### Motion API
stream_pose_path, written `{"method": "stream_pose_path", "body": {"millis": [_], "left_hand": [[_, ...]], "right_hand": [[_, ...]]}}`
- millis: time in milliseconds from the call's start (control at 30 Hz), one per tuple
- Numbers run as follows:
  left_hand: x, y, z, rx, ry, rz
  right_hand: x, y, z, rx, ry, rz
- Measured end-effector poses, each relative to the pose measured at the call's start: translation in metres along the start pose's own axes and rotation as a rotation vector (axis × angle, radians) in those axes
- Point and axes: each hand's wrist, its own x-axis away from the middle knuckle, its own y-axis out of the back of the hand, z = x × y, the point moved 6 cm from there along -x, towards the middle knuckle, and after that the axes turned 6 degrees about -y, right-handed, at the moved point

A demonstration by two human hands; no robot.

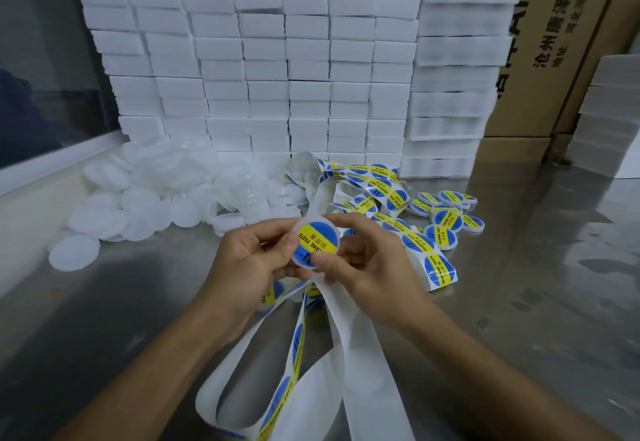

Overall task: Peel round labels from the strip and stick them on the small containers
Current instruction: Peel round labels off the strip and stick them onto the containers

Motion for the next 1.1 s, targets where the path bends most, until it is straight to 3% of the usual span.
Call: {"method": "stream_pose_path", "body": {"millis": [233,467,633,833,967,1100], "left_hand": [[0.000,-0.001,0.004,-0.046,0.002,-0.014],[0.000,-0.001,0.008,-0.047,0.016,-0.081],[0.001,0.004,0.009,-0.074,0.030,-0.113],[0.002,-0.003,0.008,-0.161,-0.012,-0.095],[0.000,0.001,0.011,-0.392,-0.091,-0.053],[-0.002,0.007,0.018,-0.604,-0.125,-0.049]], "right_hand": [[-0.001,0.009,0.003,-0.027,0.033,-0.103],[-0.001,0.011,-0.003,0.128,0.048,-0.147],[0.006,0.004,0.011,0.500,0.299,-0.142],[0.004,0.022,0.021,0.520,0.386,-0.176],[-0.008,0.082,0.000,0.425,0.194,-0.427],[-0.011,0.153,-0.048,0.611,-0.084,-0.659]]}}
